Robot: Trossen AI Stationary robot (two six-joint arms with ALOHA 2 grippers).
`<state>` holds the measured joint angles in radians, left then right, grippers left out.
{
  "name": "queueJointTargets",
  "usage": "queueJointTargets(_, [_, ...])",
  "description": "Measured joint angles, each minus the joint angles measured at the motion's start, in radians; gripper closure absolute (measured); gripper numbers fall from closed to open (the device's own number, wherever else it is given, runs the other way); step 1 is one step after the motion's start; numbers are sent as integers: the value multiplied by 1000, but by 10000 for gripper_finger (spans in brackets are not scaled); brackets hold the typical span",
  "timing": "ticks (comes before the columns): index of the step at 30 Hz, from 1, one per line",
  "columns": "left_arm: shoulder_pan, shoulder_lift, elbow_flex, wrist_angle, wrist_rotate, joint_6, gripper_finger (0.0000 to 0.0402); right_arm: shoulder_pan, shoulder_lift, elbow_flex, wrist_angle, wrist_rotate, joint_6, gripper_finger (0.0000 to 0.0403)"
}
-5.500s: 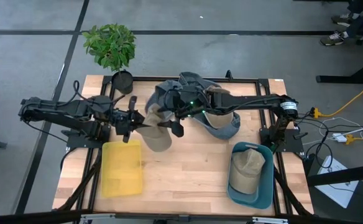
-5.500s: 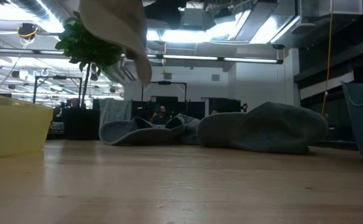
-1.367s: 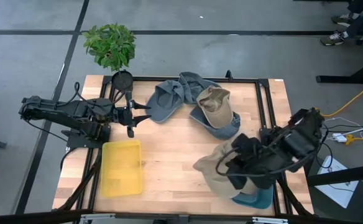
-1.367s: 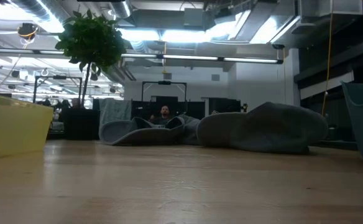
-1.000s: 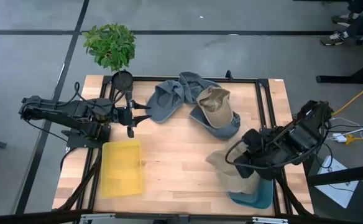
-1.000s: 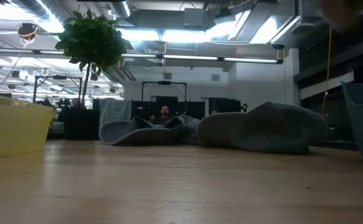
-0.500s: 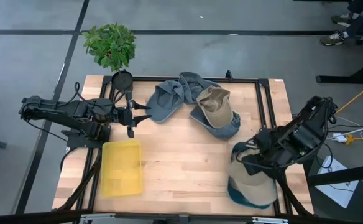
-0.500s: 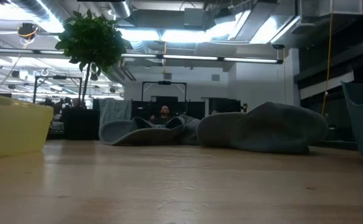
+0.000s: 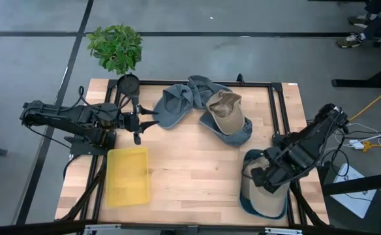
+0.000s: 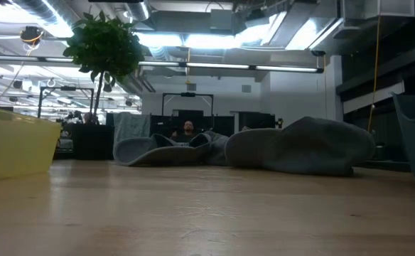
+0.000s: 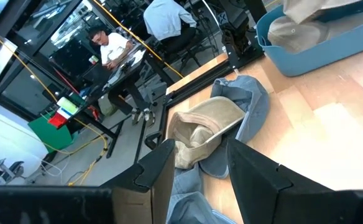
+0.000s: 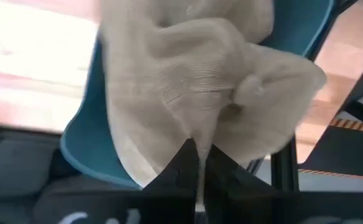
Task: Pick & Place hat
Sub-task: Put the left brown cap into the blue bin
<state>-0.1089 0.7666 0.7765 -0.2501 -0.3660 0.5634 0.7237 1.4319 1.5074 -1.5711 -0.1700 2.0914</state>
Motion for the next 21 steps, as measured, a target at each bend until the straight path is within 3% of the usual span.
queueJointTargets(9, [0, 0, 0, 0, 0, 14, 260, -1, -1, -43, 2, -14, 3, 395])
queueJointTargets(12, [0, 0, 0, 0, 0, 8, 260, -1, -1, -43, 2, 26, -2, 390])
queueJointTargets(16, [0, 0, 0, 0, 0, 0, 260, -1, -1, -43, 1, 87, -27, 362])
queueJointTargets(21, [0, 0, 0, 0, -3, -1, 260, -1, -1, -43, 0, 87, -35, 303])
